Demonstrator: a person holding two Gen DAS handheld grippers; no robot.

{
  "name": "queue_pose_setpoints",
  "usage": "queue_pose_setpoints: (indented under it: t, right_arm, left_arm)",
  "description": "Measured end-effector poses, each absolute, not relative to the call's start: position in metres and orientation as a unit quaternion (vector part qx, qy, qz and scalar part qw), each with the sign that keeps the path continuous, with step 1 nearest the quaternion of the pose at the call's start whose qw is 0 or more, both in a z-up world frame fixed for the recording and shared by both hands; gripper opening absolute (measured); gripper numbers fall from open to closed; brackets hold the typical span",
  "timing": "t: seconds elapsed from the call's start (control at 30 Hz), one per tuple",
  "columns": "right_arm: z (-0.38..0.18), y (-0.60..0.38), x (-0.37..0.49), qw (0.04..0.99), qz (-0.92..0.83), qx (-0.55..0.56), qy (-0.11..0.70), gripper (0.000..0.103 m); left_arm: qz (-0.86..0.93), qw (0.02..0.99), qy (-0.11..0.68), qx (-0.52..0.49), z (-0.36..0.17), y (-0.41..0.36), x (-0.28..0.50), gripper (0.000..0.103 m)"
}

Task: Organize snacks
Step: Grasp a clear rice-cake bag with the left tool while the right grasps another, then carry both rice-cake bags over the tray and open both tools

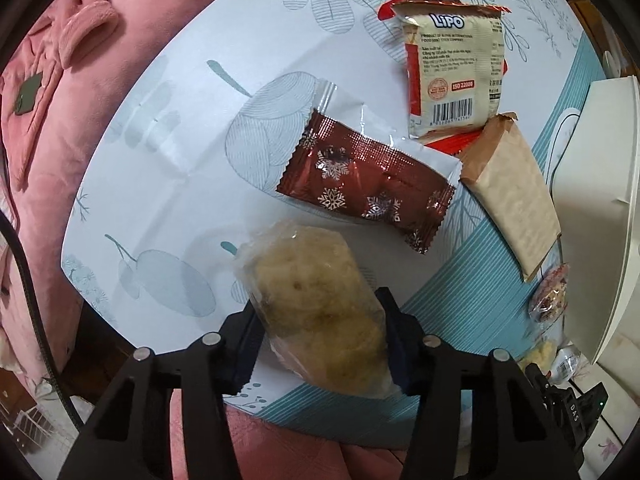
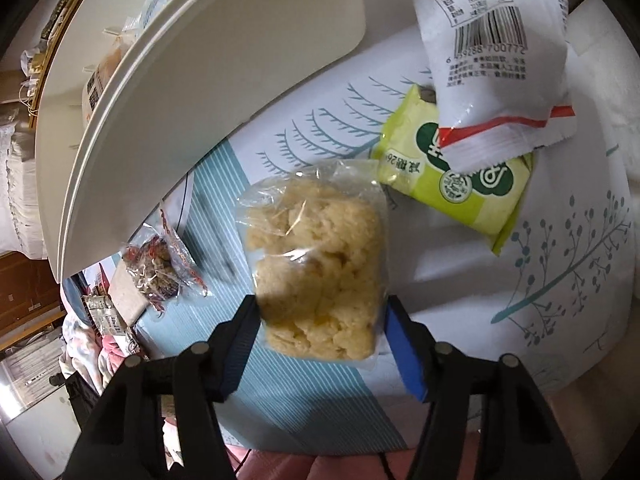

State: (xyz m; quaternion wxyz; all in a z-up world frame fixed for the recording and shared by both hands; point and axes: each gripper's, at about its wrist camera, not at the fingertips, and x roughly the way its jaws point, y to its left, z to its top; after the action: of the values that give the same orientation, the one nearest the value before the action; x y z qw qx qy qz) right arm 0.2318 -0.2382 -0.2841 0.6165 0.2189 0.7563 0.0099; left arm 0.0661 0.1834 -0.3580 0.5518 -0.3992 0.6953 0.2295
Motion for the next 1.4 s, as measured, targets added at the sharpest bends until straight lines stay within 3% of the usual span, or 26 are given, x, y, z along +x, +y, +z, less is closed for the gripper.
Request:
queue_pose_setpoints:
  t: [0.27,0.83,1.4]
  right_arm:
    - [-0.281,-0.232,0.229,0.619,0.014,0.22,0.754,0.062]
    - [-0.233,-0.198,0.223,0.674,0.136,0.194,0.7,0.062]
    - [-0.124,-0.209,0.245,0.843,0.218,0.14,0.471,0.062]
  left_arm:
    - [0.22,0.567,0.697,-0.38,-0.343,0.176,0.08,0.044]
    - [0.108,0.658,0.686,-0.289,-0.257,0.117,0.155,0.045]
    - [0.032,0.766,0.607,-0.211,-0.175,0.058,0.24,0.045]
